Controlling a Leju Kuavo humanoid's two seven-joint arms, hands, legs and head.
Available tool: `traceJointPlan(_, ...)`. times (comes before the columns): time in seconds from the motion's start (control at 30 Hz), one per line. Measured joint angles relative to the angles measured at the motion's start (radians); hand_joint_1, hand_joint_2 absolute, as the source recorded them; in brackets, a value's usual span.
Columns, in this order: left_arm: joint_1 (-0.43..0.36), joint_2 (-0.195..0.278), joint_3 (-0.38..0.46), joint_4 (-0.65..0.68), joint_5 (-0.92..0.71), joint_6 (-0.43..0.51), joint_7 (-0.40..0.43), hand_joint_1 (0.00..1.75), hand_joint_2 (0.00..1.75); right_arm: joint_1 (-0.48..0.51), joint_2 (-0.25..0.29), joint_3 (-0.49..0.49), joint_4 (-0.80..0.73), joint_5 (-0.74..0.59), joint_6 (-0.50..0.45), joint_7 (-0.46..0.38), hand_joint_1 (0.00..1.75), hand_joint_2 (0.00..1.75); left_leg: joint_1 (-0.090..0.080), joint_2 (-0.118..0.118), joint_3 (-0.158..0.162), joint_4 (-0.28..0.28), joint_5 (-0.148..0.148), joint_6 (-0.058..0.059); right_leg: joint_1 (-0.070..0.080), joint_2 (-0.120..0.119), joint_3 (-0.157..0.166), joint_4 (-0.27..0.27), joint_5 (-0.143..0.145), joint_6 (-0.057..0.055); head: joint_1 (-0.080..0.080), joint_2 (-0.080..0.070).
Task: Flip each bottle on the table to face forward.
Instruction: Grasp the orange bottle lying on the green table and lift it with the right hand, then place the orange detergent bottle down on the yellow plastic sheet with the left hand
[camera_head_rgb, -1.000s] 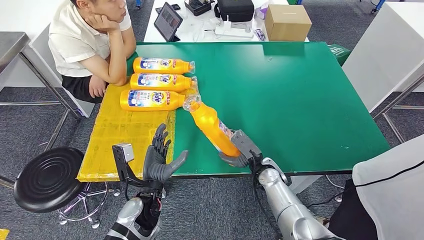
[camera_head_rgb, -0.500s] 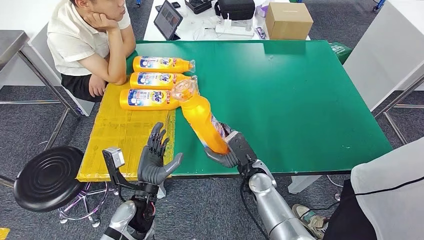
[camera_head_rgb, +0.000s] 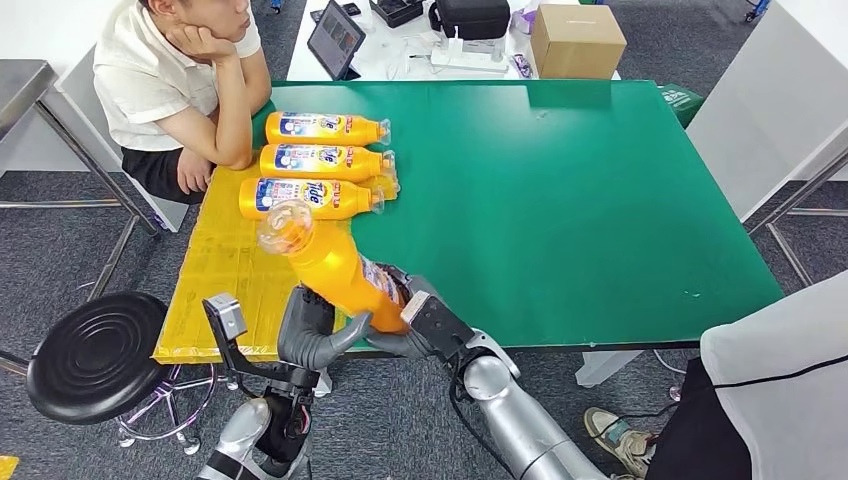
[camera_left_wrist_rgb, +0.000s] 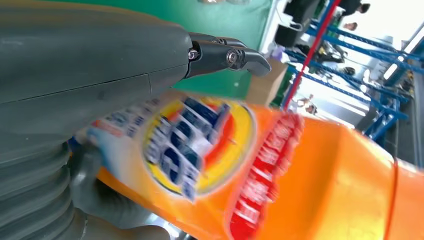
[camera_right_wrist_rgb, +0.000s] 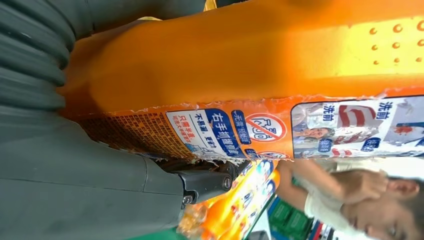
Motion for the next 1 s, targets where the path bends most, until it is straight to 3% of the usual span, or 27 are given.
traceJointPlan(0.33,-0.01,0.001,-0.007,-0.017,0.02,-0.046,-0.006,0.0,1.75,-0.015,-0.002,0.064,0.009,0.043,-0.008,-0.019,1.75,1.75,0.0,0.0,0.0,0.0,0.0,0.0,0.0,0.0,0.0,0.0,0.0,0.0,0.0,0.0)
traceJointPlan(0.47,-0.01,0.009,-0.007,-0.022,0.03,-0.07,-0.006,1.68,1.75,-0.026,-0.002,0.075,0.018,0.046,-0.001,-0.013,1.75,1.75,0.0,0.0,-0.001,0.0,0.0,0.0,0.0,0.0,-0.001,0.0,0.0,0.0,0.0,0.0)
traceJointPlan(0.5,-0.01,0.011,-0.006,-0.023,0.033,-0.079,-0.007,1.75,1.75,-0.029,-0.002,0.077,0.021,0.044,0.004,-0.013,1.75,1.75,0.0,0.0,-0.001,0.0,0.0,0.0,0.0,0.0,-0.001,0.0,0.0,0.0,0.0,0.0)
traceJointPlan(0.87,-0.009,0.029,0.011,-0.024,0.064,-0.134,-0.008,1.75,1.75,-0.05,-0.002,0.095,0.04,0.024,0.044,0.001,1.75,1.75,0.0,0.0,-0.001,0.0,0.0,0.0,0.0,0.0,-0.001,0.0,0.0,0.0,0.0,0.0)
traceJointPlan(1.0,-0.008,0.032,0.021,-0.02,0.079,-0.162,-0.005,1.75,1.75,-0.054,-0.002,0.1,0.04,0.003,0.078,0.007,1.49,1.75,0.0,0.0,-0.001,0.0,0.0,0.0,0.0,0.0,-0.001,0.0,0.0,0.0,0.0,0.0)
